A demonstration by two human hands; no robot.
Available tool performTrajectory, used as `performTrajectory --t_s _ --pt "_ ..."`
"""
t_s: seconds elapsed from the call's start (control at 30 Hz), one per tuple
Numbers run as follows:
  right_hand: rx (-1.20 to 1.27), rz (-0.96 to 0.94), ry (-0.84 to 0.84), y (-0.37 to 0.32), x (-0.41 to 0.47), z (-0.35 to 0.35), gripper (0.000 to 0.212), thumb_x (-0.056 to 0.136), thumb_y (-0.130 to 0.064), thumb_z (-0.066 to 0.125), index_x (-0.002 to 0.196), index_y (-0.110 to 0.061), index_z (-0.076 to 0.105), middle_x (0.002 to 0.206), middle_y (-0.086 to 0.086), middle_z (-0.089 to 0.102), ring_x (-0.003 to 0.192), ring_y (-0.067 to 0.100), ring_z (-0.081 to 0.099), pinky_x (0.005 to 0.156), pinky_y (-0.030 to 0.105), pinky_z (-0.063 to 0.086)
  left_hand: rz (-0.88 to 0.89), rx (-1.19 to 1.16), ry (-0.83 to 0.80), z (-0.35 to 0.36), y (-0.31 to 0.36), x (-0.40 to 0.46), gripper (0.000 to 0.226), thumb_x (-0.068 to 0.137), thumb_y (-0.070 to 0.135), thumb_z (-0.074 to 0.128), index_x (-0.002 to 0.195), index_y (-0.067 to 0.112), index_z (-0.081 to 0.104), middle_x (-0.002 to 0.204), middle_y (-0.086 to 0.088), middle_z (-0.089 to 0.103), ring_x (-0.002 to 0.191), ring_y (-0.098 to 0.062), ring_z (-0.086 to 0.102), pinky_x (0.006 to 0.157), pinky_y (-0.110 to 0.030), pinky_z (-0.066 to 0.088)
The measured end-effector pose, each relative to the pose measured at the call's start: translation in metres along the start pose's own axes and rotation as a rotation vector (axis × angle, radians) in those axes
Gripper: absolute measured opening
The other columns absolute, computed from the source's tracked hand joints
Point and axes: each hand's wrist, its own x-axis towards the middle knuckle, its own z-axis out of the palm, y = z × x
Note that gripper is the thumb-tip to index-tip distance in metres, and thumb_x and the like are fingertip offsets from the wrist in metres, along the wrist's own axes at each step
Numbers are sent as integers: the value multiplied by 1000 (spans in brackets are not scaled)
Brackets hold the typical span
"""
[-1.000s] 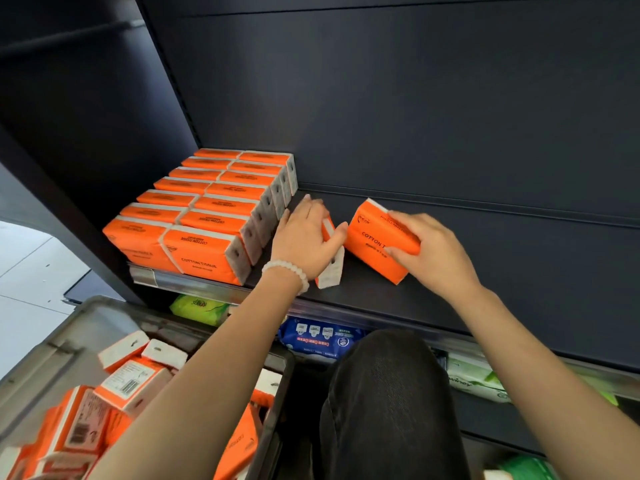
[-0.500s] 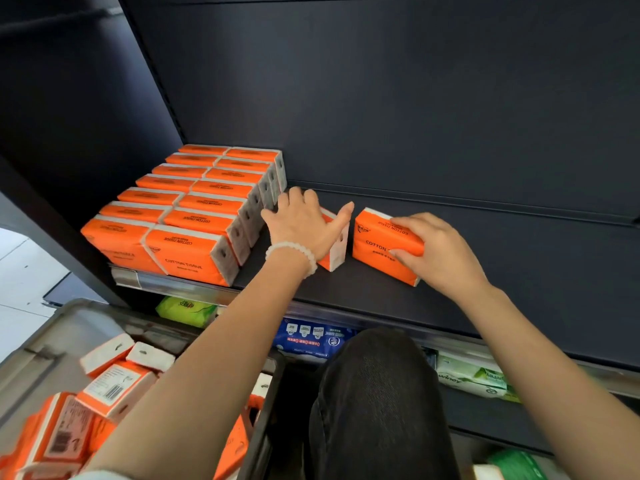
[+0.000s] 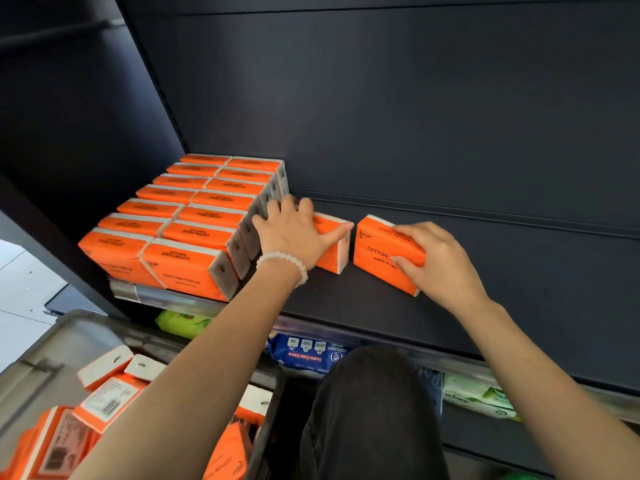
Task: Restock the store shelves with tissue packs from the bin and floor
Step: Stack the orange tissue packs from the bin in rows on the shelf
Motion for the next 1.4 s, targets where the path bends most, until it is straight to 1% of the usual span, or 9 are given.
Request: performTrajectory --t_s 0.1,0.23,0.37,0.5,0.73,0.97,1.2,1.3,1.4 --pt "20 4 11 2 4 1 49 82 -23 70 129 -23 55 122 -2 54 114 19 50 97 33 41 -88 48 -31 -3 6 8 91 75 84 18 129 16 45 135 -13 43 122 -35 39 94 -53 33" --pt "19 12 2 4 5 0 49 82 -24 70 128 -24 55 121 -2 54 112 20 48 99 38 39 92 -44 -13 -2 -6 11 82 76 81 29 129 21 48 141 -2 40 133 -26 31 105 -56 24" --pt "-51 -5 50 0 4 -2 47 79 -26 73 124 -22 60 114 -1 56 107 22 44 94 38 37 323 -132 -128 -14 -24 18 57 83 54 57 134 31 43 139 6 43 131 -18 37 105 -43 32" --pt "-153 -25 77 -4 8 -2 46 79 -25 73 123 -22 60 113 -1 60 106 26 43 89 41 38 401 -12 -150 -17 -29 25 50 86 28 61 133 33 43 133 5 47 126 -21 42 96 -43 42" --pt "-152 -47 138 -2 41 15 44 78 -16 74 120 -19 62 112 2 63 103 30 47 87 42 42 382 14 -77 -5 -28 52 49 88 21 60 132 30 43 130 2 47 124 -23 40 97 -44 41" --pt "-108 -54 176 9 95 33 44 80 -14 72 122 -18 61 118 2 61 109 28 45 95 40 41 312 -17 113 11 -23 110 46 87 16 58 130 29 47 126 -2 49 117 -26 43 83 -41 45" --pt "-98 -111 250 14 132 57 41 77 -8 72 117 -12 63 115 7 61 107 32 48 90 47 44 333 -75 103 35 -27 143 48 86 14 63 132 24 51 126 -10 42 114 -29 41 79 -42 48" --pt "-160 -106 311 17 140 67 40 76 -8 73 115 -10 65 118 10 57 112 36 46 88 48 40 377 -93 106 42 -29 149 50 85 13 65 132 20 50 122 -10 45 110 -29 44 86 -42 47" --pt "-235 -74 373 17 144 69 39 74 -10 75 113 -12 67 111 11 57 103 40 47 81 46 40 382 -138 122 44 -29 152 43 82 10 66 123 14 53 117 -10 50 107 -30 48 89 -41 44"
